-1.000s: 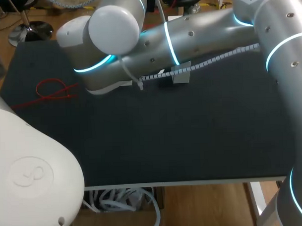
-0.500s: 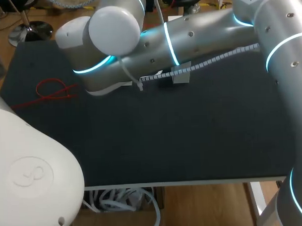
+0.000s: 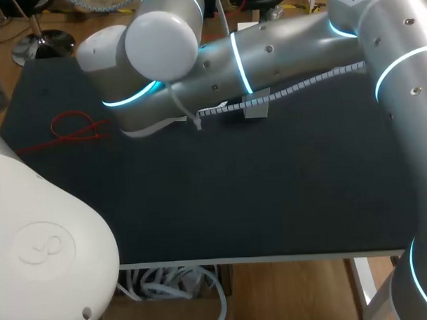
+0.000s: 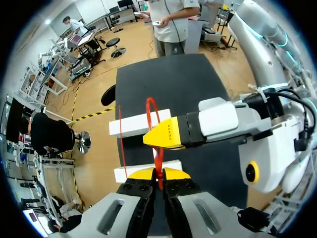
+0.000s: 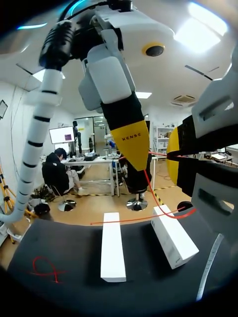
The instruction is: Grab the tape and strap the tape.
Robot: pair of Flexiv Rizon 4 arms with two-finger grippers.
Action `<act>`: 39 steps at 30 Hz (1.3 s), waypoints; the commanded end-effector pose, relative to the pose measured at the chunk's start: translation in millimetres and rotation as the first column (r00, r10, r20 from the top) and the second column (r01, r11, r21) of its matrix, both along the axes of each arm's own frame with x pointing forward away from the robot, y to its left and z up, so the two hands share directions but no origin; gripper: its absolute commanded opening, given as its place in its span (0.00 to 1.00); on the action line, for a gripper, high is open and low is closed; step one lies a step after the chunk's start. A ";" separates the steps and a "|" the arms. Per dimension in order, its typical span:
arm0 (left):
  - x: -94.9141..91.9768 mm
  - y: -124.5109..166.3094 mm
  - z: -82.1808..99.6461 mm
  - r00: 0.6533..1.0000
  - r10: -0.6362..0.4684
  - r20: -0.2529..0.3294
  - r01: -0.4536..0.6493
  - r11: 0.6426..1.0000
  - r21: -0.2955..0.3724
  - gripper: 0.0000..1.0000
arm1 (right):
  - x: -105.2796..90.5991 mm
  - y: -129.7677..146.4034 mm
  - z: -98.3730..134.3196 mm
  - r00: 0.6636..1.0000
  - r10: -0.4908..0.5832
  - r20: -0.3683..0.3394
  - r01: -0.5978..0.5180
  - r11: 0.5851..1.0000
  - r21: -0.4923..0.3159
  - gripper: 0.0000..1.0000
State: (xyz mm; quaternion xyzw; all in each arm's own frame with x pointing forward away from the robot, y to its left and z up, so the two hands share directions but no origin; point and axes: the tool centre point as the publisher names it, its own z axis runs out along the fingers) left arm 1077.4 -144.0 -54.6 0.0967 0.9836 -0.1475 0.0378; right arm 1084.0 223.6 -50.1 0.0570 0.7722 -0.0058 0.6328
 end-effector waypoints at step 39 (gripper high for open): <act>0.1 -1.2 1.1 1.000 0.000 -0.001 0.000 1.000 0.005 0.00 | 4.3 16.0 1.9 0.999 0.053 -0.012 -0.052 0.999 0.003 0.00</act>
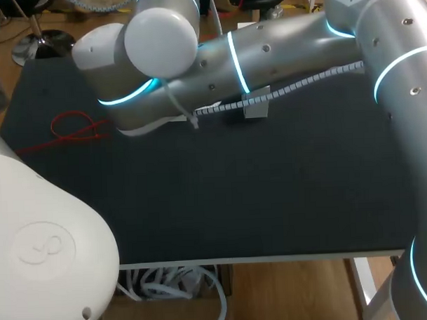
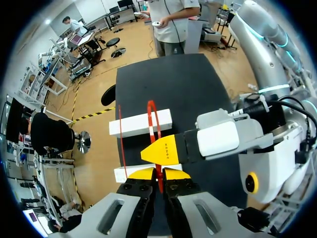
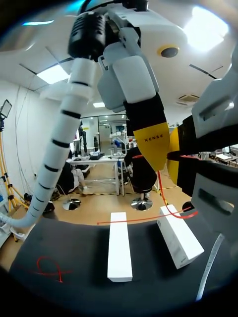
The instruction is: Grab the tape and strap the tape.
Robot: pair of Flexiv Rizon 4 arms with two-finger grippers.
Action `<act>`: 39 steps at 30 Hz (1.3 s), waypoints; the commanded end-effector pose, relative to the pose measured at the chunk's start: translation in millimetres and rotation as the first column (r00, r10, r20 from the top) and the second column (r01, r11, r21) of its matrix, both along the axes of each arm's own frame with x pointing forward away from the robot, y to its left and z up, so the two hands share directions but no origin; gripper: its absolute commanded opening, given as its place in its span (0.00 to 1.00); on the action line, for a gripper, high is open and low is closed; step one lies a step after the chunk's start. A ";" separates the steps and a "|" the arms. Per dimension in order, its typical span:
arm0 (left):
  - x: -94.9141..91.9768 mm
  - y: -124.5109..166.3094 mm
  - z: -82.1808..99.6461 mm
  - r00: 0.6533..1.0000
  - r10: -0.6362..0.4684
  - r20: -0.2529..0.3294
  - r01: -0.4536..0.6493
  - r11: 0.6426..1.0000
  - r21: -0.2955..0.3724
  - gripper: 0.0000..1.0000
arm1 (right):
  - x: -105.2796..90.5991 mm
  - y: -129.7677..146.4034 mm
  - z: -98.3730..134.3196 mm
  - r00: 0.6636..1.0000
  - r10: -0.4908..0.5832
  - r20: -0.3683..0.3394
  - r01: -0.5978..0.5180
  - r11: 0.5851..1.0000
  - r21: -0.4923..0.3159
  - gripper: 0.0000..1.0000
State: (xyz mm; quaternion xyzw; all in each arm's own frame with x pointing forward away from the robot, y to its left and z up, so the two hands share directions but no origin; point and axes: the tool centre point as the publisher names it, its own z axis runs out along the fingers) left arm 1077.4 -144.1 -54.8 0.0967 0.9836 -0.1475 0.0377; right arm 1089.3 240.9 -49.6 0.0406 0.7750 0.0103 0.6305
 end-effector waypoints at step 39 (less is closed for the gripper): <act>0.1 -1.1 1.2 1.000 0.001 -0.001 -0.001 1.000 0.004 0.00 | -3.1 4.9 0.9 0.999 0.039 -0.014 -0.039 0.999 0.000 0.13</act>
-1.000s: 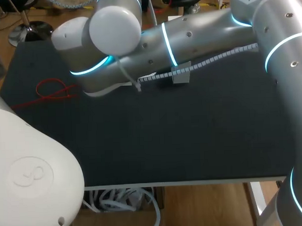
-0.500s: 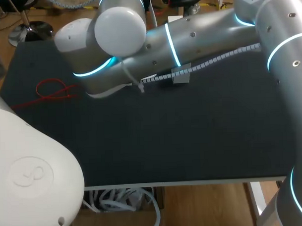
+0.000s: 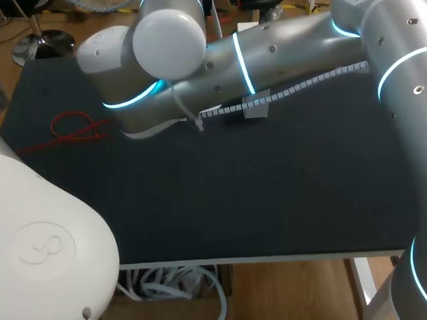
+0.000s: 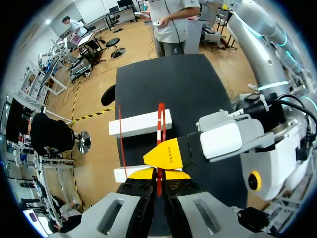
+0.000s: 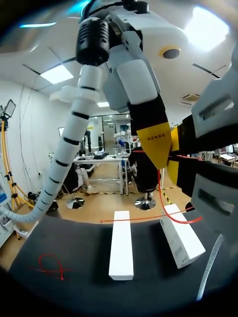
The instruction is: Grab the tape and strap the tape.
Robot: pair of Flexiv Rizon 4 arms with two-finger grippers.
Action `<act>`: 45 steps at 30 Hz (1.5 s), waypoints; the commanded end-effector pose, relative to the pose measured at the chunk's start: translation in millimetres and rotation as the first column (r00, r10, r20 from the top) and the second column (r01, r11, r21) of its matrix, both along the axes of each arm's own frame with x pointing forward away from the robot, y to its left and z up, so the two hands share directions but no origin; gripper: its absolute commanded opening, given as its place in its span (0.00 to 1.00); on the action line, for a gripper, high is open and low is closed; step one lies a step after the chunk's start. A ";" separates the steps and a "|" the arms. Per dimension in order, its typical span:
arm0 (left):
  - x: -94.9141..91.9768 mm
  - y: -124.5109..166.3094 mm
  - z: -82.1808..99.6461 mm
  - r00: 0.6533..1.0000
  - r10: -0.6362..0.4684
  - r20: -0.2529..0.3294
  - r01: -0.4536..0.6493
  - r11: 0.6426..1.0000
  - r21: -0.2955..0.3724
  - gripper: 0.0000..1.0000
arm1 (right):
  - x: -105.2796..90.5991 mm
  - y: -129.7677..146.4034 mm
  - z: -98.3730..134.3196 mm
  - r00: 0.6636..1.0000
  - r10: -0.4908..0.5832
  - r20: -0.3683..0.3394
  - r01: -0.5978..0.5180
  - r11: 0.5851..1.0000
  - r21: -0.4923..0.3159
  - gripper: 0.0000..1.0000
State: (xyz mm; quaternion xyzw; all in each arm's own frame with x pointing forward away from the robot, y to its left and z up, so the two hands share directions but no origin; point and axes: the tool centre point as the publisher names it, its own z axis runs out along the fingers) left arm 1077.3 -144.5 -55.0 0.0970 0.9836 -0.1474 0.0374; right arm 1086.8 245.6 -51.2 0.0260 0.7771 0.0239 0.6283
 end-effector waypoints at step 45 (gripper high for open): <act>0.2 -0.7 1.5 1.000 0.001 -0.001 -0.001 1.000 0.004 0.00 | -11.3 -91.2 1.0 0.999 0.035 -0.029 -0.035 0.999 0.018 1.00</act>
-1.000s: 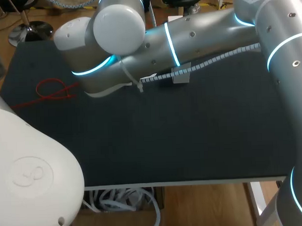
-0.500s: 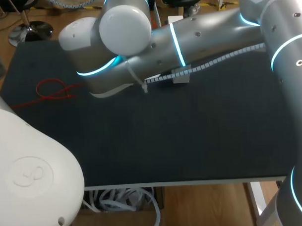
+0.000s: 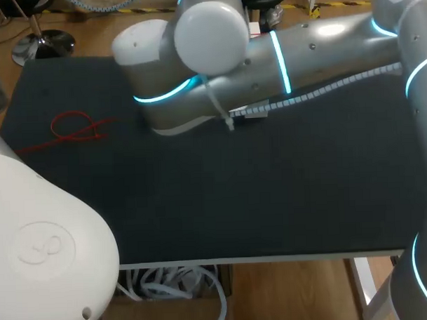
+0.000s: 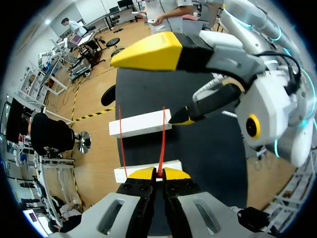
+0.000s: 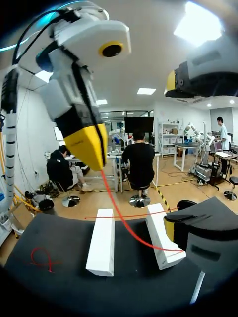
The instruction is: Grab the tape and strap the tape.
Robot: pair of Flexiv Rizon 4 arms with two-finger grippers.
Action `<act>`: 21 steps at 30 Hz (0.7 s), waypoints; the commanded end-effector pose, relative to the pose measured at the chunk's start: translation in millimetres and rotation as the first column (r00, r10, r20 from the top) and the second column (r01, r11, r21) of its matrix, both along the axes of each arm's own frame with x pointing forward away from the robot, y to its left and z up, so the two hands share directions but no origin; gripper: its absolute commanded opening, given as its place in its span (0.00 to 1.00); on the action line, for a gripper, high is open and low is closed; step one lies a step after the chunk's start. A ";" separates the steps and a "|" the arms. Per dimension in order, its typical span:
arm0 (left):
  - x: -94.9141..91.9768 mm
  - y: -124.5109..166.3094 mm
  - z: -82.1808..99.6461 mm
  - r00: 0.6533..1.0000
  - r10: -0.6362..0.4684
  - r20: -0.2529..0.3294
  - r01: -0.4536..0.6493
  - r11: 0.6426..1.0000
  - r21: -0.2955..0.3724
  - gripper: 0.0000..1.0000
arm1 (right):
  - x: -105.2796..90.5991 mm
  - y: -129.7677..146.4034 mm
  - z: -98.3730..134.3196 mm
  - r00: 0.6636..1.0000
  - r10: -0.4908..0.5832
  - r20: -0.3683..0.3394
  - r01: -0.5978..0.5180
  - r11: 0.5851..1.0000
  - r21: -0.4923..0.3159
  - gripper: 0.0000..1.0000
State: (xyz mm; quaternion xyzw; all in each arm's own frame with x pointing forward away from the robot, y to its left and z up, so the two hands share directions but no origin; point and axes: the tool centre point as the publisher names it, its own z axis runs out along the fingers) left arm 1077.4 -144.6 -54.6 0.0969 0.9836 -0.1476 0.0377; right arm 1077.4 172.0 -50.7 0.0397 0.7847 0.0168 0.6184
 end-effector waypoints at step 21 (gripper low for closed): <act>-62.3 89.5 1.0 0.930 0.363 0.049 -0.365 0.930 0.034 0.00 | 8.3 -38.7 -9.7 0.988 0.152 -0.040 -0.152 0.988 0.006 1.00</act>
